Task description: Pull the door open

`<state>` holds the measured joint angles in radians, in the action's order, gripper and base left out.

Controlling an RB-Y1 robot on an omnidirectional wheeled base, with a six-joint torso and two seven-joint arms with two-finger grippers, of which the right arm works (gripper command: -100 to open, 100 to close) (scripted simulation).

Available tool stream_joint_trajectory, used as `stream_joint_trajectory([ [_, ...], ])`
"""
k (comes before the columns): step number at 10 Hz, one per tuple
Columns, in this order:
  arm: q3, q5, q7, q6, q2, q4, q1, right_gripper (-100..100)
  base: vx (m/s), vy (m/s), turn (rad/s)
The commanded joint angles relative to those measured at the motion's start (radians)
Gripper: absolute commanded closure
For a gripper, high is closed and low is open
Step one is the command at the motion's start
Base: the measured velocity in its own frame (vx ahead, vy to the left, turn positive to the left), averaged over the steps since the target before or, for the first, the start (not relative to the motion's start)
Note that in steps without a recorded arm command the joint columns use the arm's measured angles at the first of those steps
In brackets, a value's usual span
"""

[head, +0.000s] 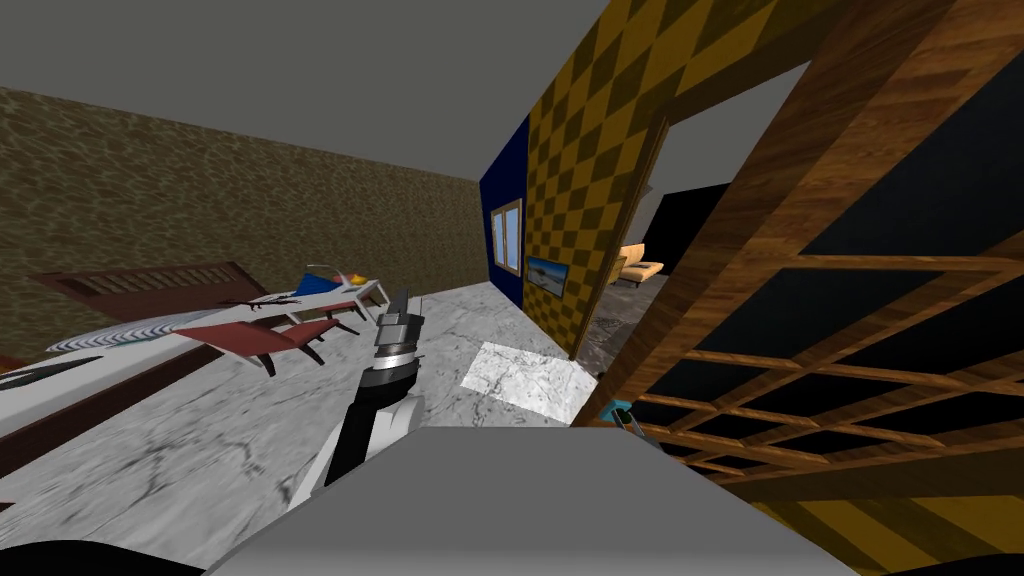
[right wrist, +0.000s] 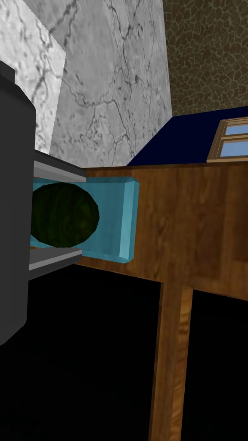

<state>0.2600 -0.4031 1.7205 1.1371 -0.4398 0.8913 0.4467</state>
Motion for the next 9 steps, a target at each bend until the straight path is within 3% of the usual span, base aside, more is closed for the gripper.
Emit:
stream_joint_trajectory([
  [1,0.007,0.006,0.01,0.015,-0.006,-0.011,-0.004,100,-0.23,-0.023,0.11],
  [3,0.014,0.013,0.021,0.026,-0.014,-0.022,-0.009,100,-0.197,-0.023,0.098],
  [4,0.012,0.011,0.017,0.018,-0.012,-0.019,-0.007,100,-0.084,-0.013,0.02],
  [9,0.029,0.025,0.044,0.05,-0.028,-0.057,-0.023,100,-0.168,-0.022,0.104],
])
